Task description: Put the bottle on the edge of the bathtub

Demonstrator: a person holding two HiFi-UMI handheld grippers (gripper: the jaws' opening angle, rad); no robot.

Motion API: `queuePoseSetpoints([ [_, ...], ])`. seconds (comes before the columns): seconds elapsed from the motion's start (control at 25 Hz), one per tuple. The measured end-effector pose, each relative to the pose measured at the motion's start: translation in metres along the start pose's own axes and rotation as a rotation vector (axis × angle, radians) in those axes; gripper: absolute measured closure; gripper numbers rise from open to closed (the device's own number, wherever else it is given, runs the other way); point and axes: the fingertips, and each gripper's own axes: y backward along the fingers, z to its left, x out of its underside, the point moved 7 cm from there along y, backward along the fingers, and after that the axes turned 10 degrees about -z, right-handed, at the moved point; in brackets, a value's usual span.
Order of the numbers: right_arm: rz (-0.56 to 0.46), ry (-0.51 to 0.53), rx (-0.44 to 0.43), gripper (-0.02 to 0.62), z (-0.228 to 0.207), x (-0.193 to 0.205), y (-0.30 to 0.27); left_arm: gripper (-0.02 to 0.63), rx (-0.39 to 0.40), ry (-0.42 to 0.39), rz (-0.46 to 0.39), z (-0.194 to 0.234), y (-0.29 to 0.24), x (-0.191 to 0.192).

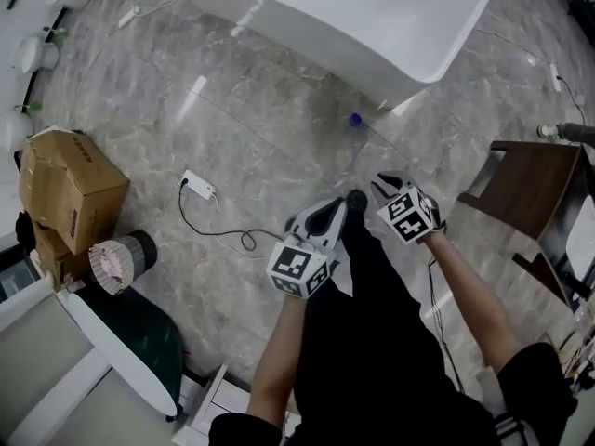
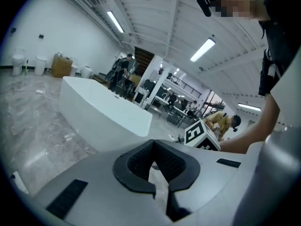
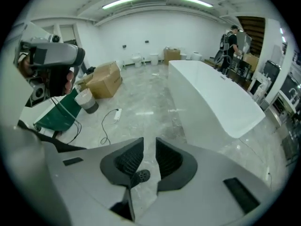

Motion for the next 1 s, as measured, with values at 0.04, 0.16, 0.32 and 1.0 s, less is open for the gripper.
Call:
queuePoseSetpoints([
  [0.04,-0.023,-0.032,0.023,0.517,0.006,-0.002,0.012,0.595,0.001,-0.018,-0.005,-0.007,0.008,-0.006],
  [0.16,-0.099,-0.119,0.094,0.528,0.029,-0.009,0.038,0.595,0.009,-0.055,-0.01,-0.019,0.033,-0.015],
  [0.32,-0.226,-0.176,0.136,0.545,0.057,-0.025,0.07,0.595,0.026,-0.074,-0.02,-0.039,0.058,-0.016],
  [1.0,-0.559,-0.132,0.233,0.569,0.252,-0.045,0.202,0.595,0.072,-0.228,-0.229,-0.123,0.248,-0.001],
])
